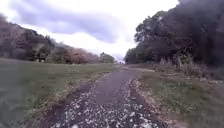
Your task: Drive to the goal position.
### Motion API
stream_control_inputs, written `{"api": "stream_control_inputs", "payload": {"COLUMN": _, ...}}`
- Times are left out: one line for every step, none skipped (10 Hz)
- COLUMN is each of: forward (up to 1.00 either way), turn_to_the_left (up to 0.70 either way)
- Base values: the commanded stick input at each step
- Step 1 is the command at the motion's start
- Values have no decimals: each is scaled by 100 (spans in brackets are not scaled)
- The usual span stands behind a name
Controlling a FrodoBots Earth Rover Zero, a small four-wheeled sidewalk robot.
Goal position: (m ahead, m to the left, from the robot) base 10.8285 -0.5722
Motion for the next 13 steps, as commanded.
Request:
{"api": "stream_control_inputs", "payload": {"forward": 60, "turn_to_the_left": -14}}
{"api": "stream_control_inputs", "payload": {"forward": 60, "turn_to_the_left": -11}}
{"api": "stream_control_inputs", "payload": {"forward": 60, "turn_to_the_left": -8}}
{"api": "stream_control_inputs", "payload": {"forward": 60, "turn_to_the_left": -4}}
{"api": "stream_control_inputs", "payload": {"forward": 60, "turn_to_the_left": -1}}
{"api": "stream_control_inputs", "payload": {"forward": 60, "turn_to_the_left": 0}}
{"api": "stream_control_inputs", "payload": {"forward": 60, "turn_to_the_left": 0}}
{"api": "stream_control_inputs", "payload": {"forward": 60, "turn_to_the_left": 0}}
{"api": "stream_control_inputs", "payload": {"forward": 60, "turn_to_the_left": 0}}
{"api": "stream_control_inputs", "payload": {"forward": 60, "turn_to_the_left": 0}}
{"api": "stream_control_inputs", "payload": {"forward": 60, "turn_to_the_left": 0}}
{"api": "stream_control_inputs", "payload": {"forward": 60, "turn_to_the_left": 0}}
{"api": "stream_control_inputs", "payload": {"forward": 60, "turn_to_the_left": -15}}
